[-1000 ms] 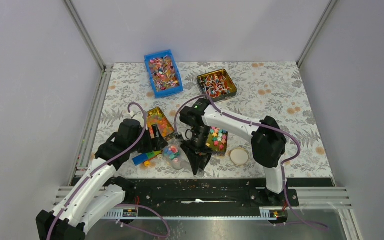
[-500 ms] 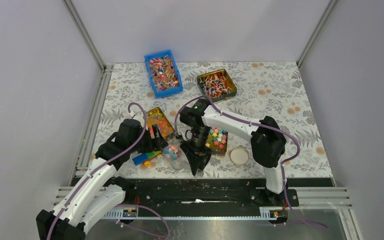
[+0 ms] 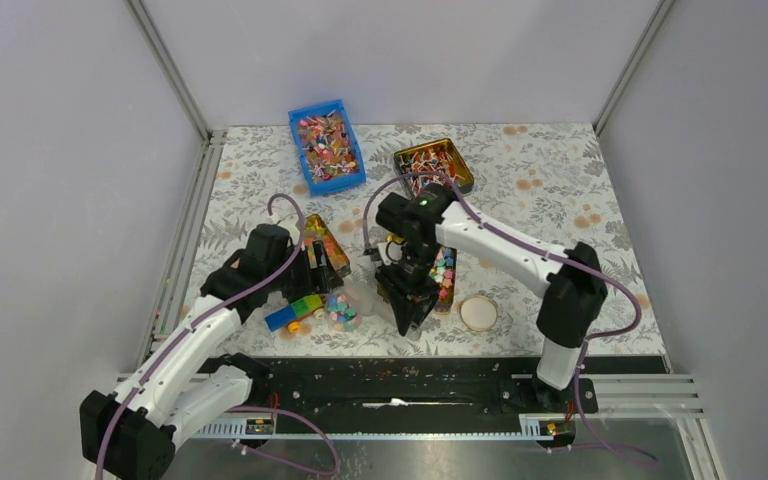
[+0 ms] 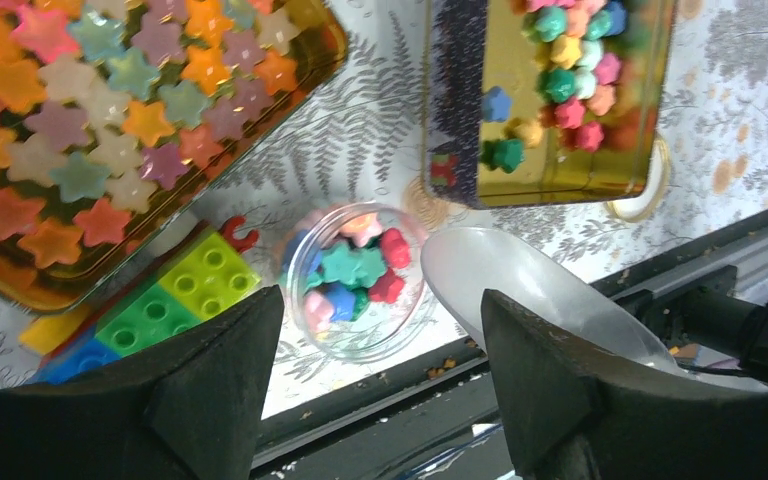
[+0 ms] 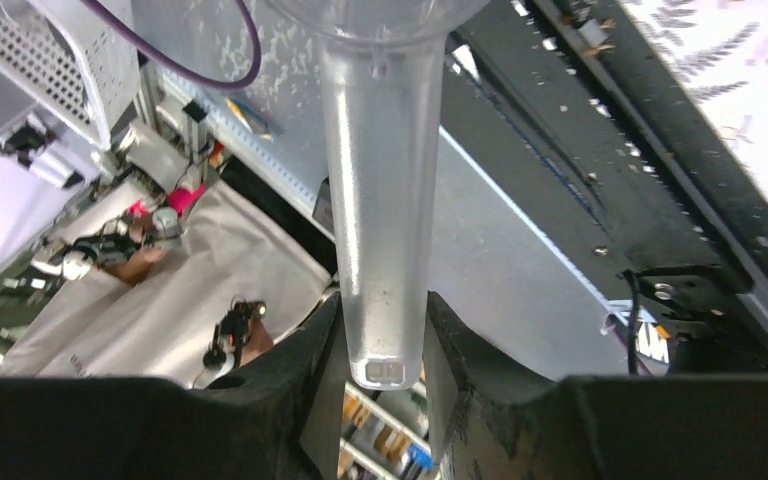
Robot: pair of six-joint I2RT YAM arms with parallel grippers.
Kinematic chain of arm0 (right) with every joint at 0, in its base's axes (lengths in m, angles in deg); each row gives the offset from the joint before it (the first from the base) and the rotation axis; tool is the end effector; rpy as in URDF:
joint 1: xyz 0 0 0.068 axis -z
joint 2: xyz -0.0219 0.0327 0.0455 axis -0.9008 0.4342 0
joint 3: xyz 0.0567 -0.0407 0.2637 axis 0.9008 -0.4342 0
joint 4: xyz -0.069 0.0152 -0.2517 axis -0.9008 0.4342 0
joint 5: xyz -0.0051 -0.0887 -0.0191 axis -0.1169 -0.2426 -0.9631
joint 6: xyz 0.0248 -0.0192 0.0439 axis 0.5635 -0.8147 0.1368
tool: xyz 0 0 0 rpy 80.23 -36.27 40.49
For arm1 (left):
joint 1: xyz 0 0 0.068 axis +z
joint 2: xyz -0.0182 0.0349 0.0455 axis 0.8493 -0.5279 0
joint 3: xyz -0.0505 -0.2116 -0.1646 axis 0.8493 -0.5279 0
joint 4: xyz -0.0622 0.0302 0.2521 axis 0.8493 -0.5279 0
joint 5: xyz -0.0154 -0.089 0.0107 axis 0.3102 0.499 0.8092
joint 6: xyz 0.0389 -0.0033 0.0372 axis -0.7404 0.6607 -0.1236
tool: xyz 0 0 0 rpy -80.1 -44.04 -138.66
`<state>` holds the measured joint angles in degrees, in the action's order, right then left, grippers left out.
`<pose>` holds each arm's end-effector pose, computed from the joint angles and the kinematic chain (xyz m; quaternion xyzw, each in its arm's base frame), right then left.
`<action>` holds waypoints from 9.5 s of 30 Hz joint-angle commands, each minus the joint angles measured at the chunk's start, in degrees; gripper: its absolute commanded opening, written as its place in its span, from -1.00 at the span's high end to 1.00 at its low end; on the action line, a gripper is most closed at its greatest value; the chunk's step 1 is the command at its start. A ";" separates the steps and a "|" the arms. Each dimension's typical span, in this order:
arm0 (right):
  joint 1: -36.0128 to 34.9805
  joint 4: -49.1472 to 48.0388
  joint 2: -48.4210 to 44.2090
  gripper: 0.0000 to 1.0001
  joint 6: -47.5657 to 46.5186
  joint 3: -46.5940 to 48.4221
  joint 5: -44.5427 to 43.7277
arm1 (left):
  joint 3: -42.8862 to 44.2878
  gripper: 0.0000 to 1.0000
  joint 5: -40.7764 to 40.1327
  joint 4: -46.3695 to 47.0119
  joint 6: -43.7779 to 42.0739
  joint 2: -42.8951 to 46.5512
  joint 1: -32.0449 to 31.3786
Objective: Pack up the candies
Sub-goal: Place the fake candies in the packing bottle, then scoop the fake candies from the storage box, then place the fake candies in the packing bottle, then place the spatula at the center of the board.
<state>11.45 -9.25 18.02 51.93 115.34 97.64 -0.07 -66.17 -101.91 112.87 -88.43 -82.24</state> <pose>0.1900 0.2870 0.2820 0.3310 -0.8852 -0.2800 0.1690 0.1584 -0.0788 0.2502 -0.0257 0.9241 -0.2571 0.2817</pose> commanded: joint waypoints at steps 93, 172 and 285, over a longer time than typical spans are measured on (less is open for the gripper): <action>13.47 -6.62 12.60 1.00 -5.99 -0.35 -22.57 | 25.51 -0.03 -2.94 6.22 -6.24 -40.89 -16.85; -5.88 -9.56 3.74 1.00 3.34 -6.42 8.40 | 0.55 -0.76 -7.72 -3.64 3.58 13.35 1.33; 27.25 -13.78 -21.87 1.00 5.39 -21.64 -39.99 | 2.37 -0.93 -7.96 -4.89 0.85 10.92 1.34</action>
<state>33.70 -20.44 -3.47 60.00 95.51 63.37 -1.27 -72.11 -107.07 115.23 -77.23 -81.25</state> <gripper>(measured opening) 0.363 0.949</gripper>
